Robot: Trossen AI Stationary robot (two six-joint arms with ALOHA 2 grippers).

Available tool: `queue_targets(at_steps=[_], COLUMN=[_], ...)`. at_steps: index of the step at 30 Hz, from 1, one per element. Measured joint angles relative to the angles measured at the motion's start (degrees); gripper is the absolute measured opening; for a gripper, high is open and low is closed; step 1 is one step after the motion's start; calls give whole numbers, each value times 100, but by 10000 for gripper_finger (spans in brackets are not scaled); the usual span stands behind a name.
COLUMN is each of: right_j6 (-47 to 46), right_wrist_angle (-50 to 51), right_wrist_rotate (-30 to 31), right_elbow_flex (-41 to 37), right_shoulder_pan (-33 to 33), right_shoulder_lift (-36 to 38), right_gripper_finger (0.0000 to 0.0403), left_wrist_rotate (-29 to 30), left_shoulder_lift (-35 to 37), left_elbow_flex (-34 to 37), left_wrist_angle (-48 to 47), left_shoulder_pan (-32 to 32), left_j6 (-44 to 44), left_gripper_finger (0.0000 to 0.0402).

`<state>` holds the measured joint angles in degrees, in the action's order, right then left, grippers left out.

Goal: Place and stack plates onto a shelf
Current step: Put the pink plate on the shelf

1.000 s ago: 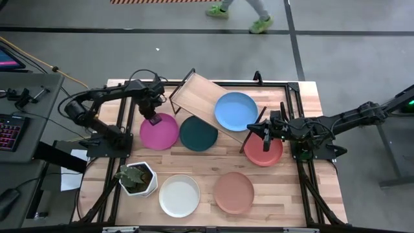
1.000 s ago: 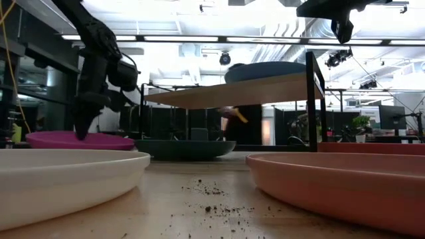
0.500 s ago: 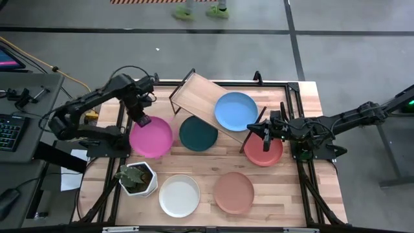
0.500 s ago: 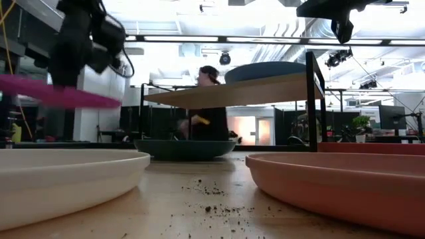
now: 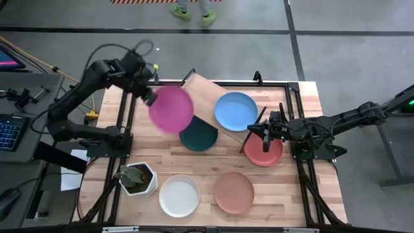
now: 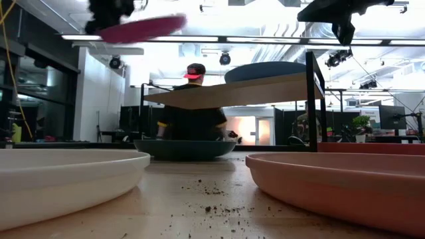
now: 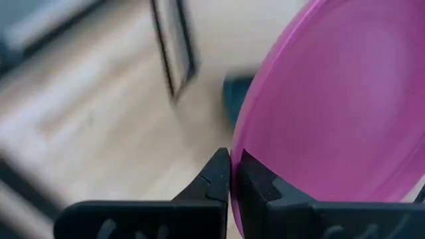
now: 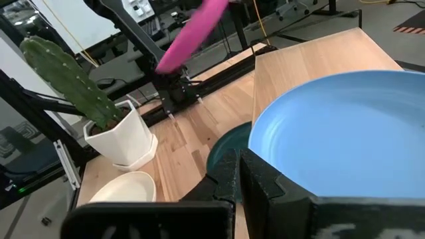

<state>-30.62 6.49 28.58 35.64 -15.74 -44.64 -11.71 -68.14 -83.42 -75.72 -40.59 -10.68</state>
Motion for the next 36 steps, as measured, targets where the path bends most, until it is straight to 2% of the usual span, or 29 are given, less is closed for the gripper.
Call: queue_targets(at_steps=[4, 9, 13, 19, 27, 36], right_j6=[-40, -40, -40, -41, -43, -43], right_wrist_angle=[2, 13, 11, 13, 15, 16], right_wrist_rotate=[0, 0, 0, 0, 0, 1], right_elbow_flex=[0, 0, 0, 0, 0, 0], right_shoulder_pan=[-1, 1, -1, 0, 1, 0], right_shoulder_lift=[-2, -4, -4, -4, -4, -4], right_gripper_finger=[0, 0, 0, 0, 0, 0], left_wrist_rotate=[158, 515, 813, 826, 1099, 1121], left_shoulder_lift=[-511, -1454, -2178, -2882, -3226, -3232], left_elbow_flex=[-737, -1404, -1655, -1772, -1781, -1783], left_wrist_angle=[677, 933, 916, 900, 914, 927], left_shoulder_pan=[69, 69, 69, 118, 229, 238], left_j6=[-231, -266, -228, -227, -274, -274], left_gripper_finger=[1, 0, 0, 0, 0, 16])
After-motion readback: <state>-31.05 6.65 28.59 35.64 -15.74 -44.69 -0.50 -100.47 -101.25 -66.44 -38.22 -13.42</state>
